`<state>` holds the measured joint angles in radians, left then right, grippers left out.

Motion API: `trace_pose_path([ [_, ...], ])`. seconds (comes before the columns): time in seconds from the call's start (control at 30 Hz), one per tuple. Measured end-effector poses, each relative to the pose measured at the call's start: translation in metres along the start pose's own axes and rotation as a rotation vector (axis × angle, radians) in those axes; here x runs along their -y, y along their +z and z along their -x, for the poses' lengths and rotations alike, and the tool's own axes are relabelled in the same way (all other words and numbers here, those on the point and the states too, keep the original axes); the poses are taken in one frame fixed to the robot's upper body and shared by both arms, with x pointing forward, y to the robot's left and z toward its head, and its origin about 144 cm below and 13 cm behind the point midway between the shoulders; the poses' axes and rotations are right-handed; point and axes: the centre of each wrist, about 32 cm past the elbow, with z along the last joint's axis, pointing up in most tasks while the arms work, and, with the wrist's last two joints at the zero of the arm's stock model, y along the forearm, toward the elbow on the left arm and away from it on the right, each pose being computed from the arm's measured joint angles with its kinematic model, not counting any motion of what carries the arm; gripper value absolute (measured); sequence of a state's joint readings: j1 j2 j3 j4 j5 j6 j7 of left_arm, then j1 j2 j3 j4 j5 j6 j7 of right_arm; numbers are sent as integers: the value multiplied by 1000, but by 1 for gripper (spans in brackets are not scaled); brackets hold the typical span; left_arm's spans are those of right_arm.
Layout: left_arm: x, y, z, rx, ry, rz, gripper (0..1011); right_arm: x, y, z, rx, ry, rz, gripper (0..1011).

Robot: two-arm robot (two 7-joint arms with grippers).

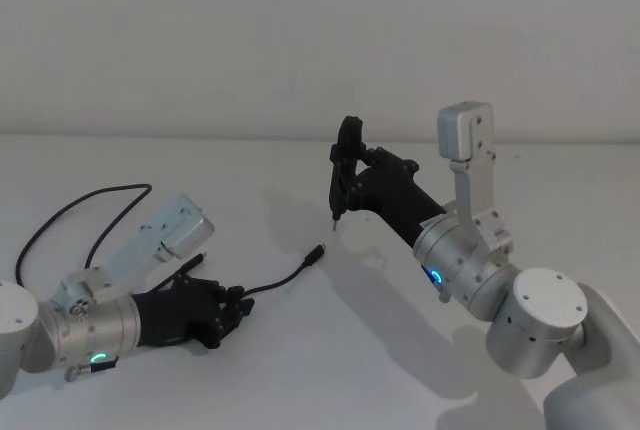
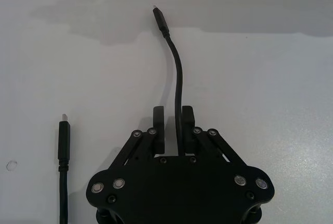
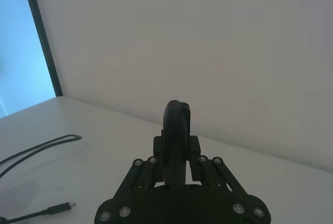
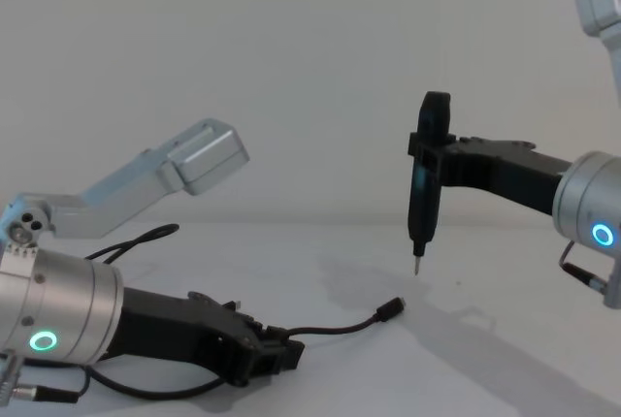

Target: Pick up the data cable with the one hand.

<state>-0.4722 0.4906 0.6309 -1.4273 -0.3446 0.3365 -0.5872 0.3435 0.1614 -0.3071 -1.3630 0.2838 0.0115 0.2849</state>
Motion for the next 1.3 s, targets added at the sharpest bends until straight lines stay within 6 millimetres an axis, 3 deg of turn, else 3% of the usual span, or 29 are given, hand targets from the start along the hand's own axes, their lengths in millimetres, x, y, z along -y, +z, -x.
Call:
trace_pose_path([
  [0.4,0,0,0,0,0,0,127,2,-3,1,-17,18,27,274],
  [0.53,0,0,0,0,0,0,42,2,-4,2,-21,27,30,275],
  [1.3,0,0,0,0,0,0,42,-1,-8,1,-31,50,42,274],
])
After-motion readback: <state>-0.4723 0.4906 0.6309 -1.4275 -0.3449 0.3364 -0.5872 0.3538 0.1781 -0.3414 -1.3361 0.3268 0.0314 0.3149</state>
